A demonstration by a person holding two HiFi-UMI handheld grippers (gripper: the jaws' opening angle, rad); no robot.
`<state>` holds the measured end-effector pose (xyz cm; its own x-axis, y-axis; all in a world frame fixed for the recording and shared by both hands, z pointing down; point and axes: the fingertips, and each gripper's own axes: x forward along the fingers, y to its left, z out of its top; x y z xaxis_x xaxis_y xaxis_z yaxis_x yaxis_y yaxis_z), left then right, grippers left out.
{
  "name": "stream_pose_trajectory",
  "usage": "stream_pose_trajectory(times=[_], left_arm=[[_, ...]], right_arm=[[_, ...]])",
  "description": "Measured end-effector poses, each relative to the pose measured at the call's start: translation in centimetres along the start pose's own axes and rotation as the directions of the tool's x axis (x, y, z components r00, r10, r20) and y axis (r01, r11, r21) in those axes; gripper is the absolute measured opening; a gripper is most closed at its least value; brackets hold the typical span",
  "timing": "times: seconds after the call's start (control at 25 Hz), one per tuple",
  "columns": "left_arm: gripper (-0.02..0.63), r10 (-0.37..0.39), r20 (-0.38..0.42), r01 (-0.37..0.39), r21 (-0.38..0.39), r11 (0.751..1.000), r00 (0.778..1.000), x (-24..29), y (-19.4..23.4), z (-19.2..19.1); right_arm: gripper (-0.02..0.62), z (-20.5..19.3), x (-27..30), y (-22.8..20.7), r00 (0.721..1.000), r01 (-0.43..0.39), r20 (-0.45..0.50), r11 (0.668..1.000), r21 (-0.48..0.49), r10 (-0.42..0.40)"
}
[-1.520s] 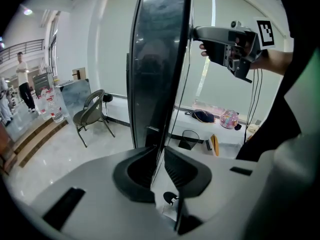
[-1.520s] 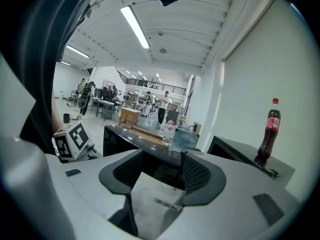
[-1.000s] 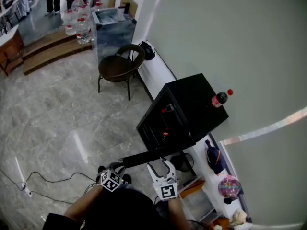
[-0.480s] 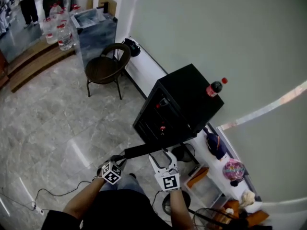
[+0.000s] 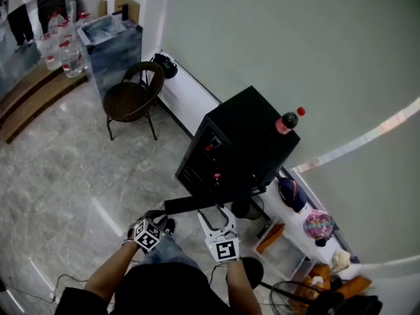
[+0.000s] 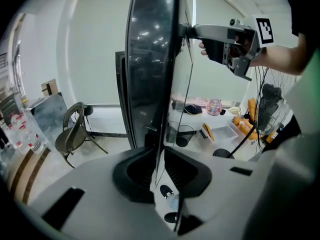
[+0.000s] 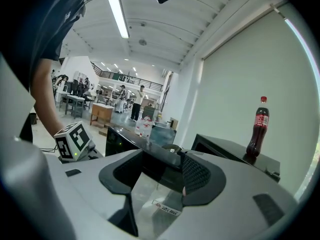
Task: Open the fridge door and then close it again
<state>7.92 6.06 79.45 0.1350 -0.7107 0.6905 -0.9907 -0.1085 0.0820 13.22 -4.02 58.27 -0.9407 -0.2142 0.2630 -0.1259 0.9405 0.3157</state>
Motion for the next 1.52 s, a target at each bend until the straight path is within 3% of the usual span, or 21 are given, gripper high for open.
stream_pose_trajectory(times=[0.68, 0.96, 1.2, 1.52], left_arm=[[0.069, -0.029, -0.013, 0.029, 0.002, 1.0, 1.0, 2.8, 8.1, 3.2], [0.071, -0.081, -0.023, 0.082, 0.067, 0.994, 0.996, 4.2, 10.8, 5.1], [0.071, -0.173, -0.018, 0.174, 0.153, 0.973, 0.985, 6.0, 12.8, 7.0], [0.071, -0.284, -0.051, 0.288, 0.215, 0.933, 0.958, 8.7, 15.7, 10.3]], right_arm=[[0.219, 1.0, 5.6, -2.2, 0.996, 0.08, -0.054, 0.996, 0.039, -0.078], [0.218, 1.3, 7.6, -3.6, 0.986, 0.154, -0.078, 0.986, 0.055, -0.15], [0.216, 1.2, 9.2, -5.1, 0.966, 0.243, -0.114, 0.968, 0.07, -0.234], [0.216, 1.1, 11.5, -8.2, 0.918, 0.374, -0.179, 0.923, 0.09, -0.354]])
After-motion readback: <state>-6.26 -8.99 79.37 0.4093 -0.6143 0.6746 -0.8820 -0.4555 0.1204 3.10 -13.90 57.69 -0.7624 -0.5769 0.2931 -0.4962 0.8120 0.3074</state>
